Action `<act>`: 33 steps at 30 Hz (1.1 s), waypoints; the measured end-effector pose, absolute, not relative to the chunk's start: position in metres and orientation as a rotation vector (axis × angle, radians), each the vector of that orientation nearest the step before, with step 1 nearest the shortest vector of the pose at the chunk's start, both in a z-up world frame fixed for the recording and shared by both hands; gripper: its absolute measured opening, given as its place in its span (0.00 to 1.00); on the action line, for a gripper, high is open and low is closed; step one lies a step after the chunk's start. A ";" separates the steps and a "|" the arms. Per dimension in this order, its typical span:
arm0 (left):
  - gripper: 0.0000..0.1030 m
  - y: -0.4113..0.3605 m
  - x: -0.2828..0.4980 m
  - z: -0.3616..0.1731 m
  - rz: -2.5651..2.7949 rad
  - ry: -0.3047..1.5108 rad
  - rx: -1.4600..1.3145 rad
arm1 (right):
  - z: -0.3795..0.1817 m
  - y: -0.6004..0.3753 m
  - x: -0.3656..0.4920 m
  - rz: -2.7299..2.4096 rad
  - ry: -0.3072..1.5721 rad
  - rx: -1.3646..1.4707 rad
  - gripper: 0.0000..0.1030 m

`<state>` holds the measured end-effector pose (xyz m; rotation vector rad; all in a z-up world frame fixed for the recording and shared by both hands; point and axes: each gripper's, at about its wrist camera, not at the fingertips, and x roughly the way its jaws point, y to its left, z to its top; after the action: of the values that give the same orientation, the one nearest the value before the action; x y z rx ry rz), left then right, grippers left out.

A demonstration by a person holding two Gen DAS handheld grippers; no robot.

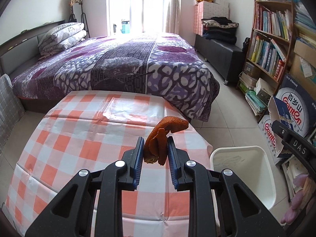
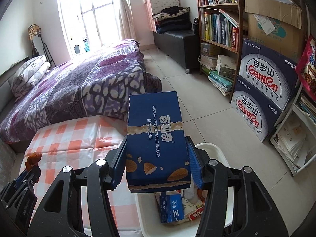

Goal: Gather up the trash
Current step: 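Carry biscuit box with right while left carries orange peel to white bin, then open right gripper to drop biscuit box while left releases orange peel into bin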

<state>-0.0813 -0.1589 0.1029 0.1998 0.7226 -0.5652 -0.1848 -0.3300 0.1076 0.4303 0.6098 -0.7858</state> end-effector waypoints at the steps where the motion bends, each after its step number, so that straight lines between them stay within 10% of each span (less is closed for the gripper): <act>1: 0.23 -0.163 -0.085 0.103 -0.577 0.721 0.209 | 0.107 -0.333 -0.189 -0.795 0.610 0.438 0.51; 26: 0.26 -0.278 -0.171 0.079 -0.908 0.794 0.366 | 0.107 -0.415 -0.307 -1.017 0.532 0.618 0.75; 29: 0.56 -0.285 -0.176 0.077 -0.983 0.845 0.321 | 0.111 -0.417 -0.318 -1.047 0.502 0.604 0.80; 33: 0.59 -0.283 -0.177 0.072 -1.008 0.903 0.255 | 0.116 -0.419 -0.328 -1.071 0.474 0.584 0.83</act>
<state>-0.1769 -0.2828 0.0716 0.2554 0.9034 -1.0080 -0.3283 -0.4194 0.1163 0.5835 0.4737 -1.0712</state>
